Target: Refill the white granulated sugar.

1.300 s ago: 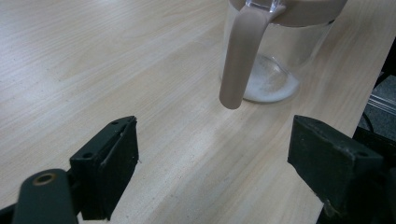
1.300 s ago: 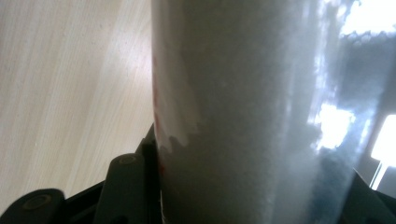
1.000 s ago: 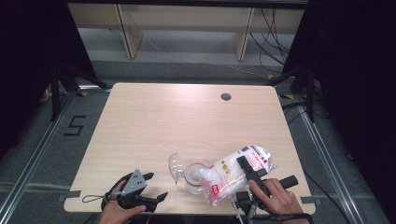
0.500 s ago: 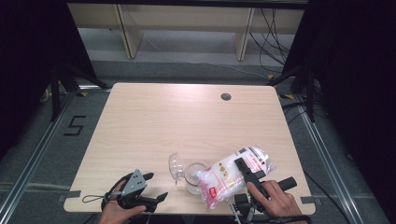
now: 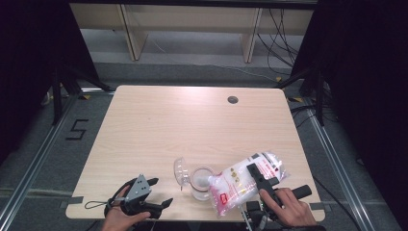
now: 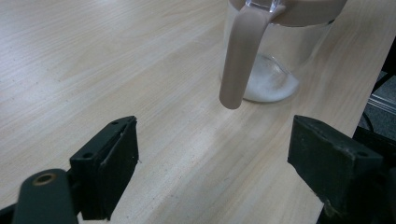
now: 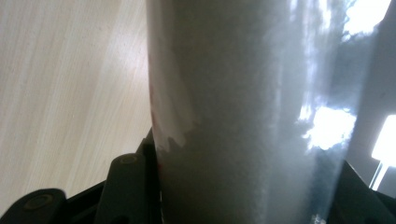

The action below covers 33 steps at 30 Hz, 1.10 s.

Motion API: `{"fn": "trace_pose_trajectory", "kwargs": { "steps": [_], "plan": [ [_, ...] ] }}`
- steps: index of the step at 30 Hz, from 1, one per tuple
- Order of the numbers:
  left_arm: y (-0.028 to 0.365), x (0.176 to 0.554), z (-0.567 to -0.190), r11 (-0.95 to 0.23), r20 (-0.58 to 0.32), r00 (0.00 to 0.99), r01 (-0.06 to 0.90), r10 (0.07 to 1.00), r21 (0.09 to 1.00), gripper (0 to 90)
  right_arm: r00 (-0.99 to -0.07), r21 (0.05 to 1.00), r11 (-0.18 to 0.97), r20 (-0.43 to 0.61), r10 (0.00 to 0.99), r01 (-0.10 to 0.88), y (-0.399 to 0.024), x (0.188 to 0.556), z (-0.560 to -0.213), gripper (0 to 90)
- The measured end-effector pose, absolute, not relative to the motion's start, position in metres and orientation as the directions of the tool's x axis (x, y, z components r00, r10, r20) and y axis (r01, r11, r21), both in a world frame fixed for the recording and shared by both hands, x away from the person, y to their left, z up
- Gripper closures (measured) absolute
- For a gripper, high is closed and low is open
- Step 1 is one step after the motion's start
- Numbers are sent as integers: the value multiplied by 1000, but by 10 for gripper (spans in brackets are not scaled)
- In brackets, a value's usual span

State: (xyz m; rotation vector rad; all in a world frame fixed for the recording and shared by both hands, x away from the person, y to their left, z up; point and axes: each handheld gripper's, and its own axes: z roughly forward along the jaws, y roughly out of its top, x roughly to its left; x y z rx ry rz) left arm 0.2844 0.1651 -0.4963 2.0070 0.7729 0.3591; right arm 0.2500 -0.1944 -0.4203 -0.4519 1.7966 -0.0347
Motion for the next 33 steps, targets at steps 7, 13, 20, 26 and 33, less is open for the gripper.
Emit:
{"fn": "trace_pose_trajectory", "kwargs": {
  "steps": [7, 13, 20, 26, 33],
  "plan": [
    [166, 285, -497, -400, -35, 763, 376, 645, 836, 158, -189, -281, 909, -918, -348, -308, -186, 257, -419, 520],
    [165, 286, -497, -399, -31, 765, 370, 643, 839, 158, -208, -241, 934, -931, -300, -265, -196, 256, -419, 521],
    [164, 285, -498, -370, -53, 762, 373, 645, 851, 158, -214, -269, 923, -919, -331, -274, -196, 251, -417, 522],
    [165, 285, -497, -394, -41, 769, 372, 638, 840, 158, -216, -201, 939, -940, -265, -280, -191, 252, -420, 522],
    [163, 285, -498, -363, -60, 763, 374, 644, 854, 158, -223, -238, 934, -927, -300, -268, -198, 256, -415, 525]
  ]
}}
